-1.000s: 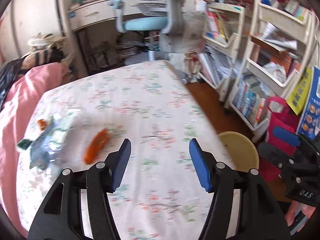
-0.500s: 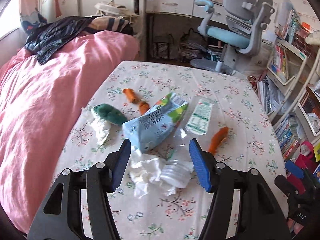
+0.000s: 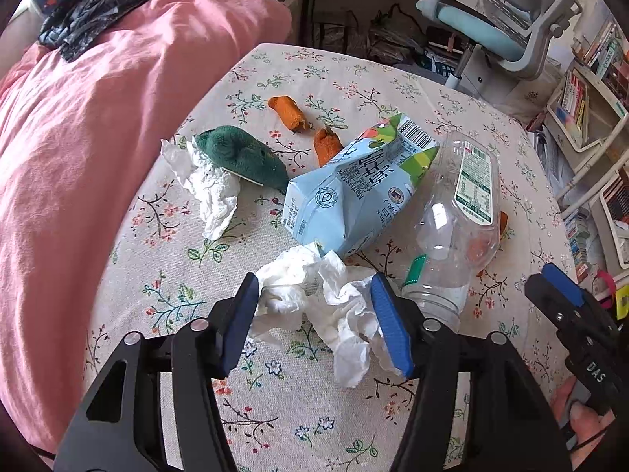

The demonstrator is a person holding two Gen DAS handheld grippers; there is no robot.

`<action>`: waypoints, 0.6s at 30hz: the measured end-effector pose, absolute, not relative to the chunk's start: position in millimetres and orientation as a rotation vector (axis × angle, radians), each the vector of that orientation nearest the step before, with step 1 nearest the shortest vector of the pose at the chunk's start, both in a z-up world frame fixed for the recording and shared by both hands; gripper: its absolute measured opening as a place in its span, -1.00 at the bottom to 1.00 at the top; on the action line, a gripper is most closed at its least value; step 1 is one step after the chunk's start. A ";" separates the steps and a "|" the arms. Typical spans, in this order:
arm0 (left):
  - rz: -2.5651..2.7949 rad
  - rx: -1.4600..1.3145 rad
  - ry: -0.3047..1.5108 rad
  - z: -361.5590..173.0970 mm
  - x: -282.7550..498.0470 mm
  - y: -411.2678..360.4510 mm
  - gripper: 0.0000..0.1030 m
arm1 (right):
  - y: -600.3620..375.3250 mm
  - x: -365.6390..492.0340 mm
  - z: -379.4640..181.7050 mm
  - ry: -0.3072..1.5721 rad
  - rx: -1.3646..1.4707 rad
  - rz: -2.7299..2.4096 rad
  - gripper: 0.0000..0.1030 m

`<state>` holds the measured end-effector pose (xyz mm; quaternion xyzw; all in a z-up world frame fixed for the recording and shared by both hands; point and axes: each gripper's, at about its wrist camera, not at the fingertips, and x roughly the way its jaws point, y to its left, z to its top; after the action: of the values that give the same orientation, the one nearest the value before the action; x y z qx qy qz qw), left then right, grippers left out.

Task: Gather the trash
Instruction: 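Return both tools to table, right toward orange peel, left toward tissue, then grasp orange peel with right tool while left tool grasps crumpled tissue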

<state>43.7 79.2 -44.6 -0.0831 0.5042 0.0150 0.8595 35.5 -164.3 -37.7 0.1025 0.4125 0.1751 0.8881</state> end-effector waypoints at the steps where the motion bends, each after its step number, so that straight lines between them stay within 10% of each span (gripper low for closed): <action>1: 0.012 -0.195 1.065 -45.3 44.1 80.7 -0.45 | -162.2 38.8 -38.8 0.862 0.218 0.363 0.40; 14: -0.133 -0.259 0.847 6.8 32.5 75.7 -0.65 | -138.6 68.2 -47.8 0.921 0.178 0.322 0.06; 18: -0.182 -0.261 0.828 14.0 31.5 69.2 -0.65 | -136.3 67.9 -48.0 0.930 0.123 0.323 -0.33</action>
<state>31.5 69.2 14.0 -0.1262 0.4005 -0.0880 0.9033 67.9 -136.3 -48.0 0.0591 0.4460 0.1548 0.8796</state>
